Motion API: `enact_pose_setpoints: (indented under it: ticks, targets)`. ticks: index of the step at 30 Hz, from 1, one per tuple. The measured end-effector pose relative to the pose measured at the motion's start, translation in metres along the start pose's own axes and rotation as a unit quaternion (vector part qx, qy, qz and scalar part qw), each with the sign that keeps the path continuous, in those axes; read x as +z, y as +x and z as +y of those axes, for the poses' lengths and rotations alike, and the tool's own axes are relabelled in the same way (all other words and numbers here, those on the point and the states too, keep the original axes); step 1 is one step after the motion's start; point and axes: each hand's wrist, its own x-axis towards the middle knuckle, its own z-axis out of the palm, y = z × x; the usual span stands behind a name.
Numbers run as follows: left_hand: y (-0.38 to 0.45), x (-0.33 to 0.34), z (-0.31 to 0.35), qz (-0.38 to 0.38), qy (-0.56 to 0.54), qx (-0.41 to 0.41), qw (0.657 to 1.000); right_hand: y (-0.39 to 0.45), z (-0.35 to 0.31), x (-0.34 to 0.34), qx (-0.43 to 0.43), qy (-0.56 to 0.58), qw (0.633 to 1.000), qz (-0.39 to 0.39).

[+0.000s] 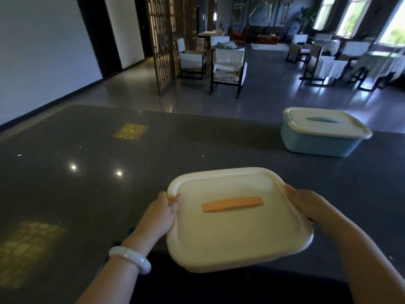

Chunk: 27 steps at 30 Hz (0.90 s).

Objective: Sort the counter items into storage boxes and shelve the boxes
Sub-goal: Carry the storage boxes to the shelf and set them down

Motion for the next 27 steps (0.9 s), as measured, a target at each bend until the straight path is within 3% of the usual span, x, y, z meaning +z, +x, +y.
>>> enact_pose_setpoints:
  ticks: [2, 6, 12, 17, 27]
  targets:
    - [0.002, 0.001, -0.001, 0.005, -0.005, -0.015, 1.000, -0.011, -0.002, 0.007, -0.030, 0.025, 0.999, 0.022]
    - [-0.007, 0.010, -0.009, 0.003, -0.047, -0.037, 0.998, -0.040, 0.005, 0.013, -0.008, 0.104, 0.994, 0.018]
    - [-0.012, 0.006, -0.008, -0.002, -0.020, 0.041, 0.999, -0.103, 0.045, 0.029, 0.064, 0.275, 0.959, 0.035]
    - [-0.037, 0.025, 0.014, -0.037, -0.064, 0.063, 0.995, -0.144, 0.088, 0.013, 0.094, 0.379, 0.919, 0.062]
    - [-0.118, 0.144, 0.185, -0.163, -0.116, 0.174, 0.964, -0.217, 0.255, -0.093, 0.166, 0.460, 0.846, 0.212]
